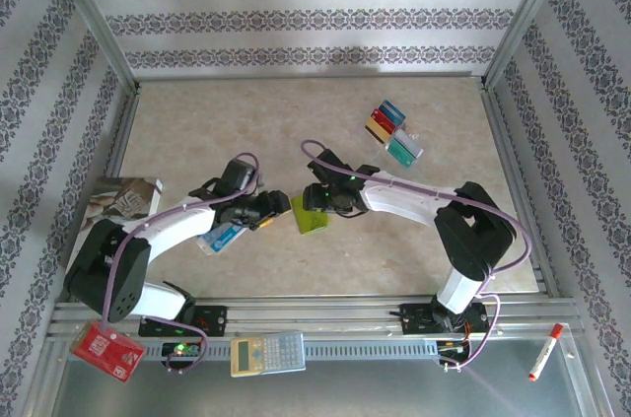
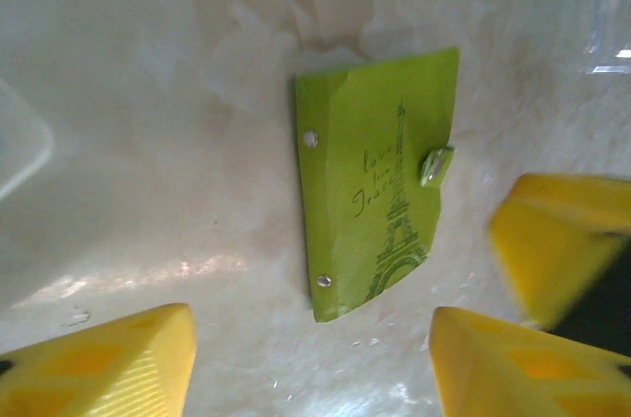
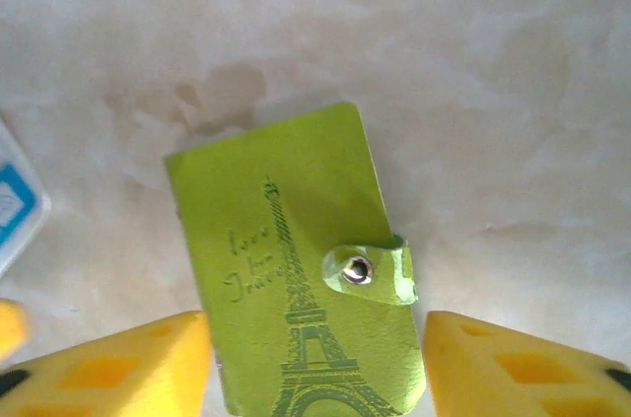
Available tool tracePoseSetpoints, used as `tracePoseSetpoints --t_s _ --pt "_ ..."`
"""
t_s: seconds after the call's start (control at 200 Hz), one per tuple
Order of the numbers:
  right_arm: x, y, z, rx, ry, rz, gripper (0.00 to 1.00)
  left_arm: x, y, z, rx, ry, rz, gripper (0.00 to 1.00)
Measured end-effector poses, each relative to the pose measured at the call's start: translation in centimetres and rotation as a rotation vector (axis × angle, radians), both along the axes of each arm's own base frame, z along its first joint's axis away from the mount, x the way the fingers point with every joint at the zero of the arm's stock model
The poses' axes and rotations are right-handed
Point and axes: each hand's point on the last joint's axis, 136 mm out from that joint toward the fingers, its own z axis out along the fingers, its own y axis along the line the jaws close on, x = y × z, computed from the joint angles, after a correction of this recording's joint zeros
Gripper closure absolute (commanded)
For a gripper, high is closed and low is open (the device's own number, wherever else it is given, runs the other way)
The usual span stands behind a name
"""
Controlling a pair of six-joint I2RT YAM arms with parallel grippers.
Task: Take the credit cards out of the card holder
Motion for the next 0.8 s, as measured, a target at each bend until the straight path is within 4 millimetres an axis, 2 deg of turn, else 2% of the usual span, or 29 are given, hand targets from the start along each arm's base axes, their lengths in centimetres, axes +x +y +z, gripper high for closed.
tracePoseSetpoints --t_s 0.115,0.21,0.275,0.42,0.565,0.799 --pt "0.1 0.0 -0.2 0.006 0.005 0.046 0.54 -0.4 -0.9 -1.6 -0.014 0.041 0.022 0.57" --pt "0.0 0.0 -0.7 0.013 0.028 0.066 0.63 0.0 -1.4 -2.5 -0.021 0.056 0.034 0.61" --pt "-0.1 0.1 -1.3 0.014 0.047 0.081 0.64 0.3 -1.6 -2.9 -0.026 0.06 0.041 0.63" --pt "-0.3 0.1 -2.7 0.021 0.092 0.084 0.65 0.9 -2.0 -3.0 -0.035 0.054 0.04 0.63" --pt "-0.6 0.2 -3.7 0.056 0.133 0.081 0.72 1.5 -2.8 -3.1 -0.063 0.05 0.027 0.63" --pt "-0.5 0.3 -4.0 0.109 0.159 0.055 0.72 1.5 -3.5 -3.6 -0.09 0.063 0.009 0.61"
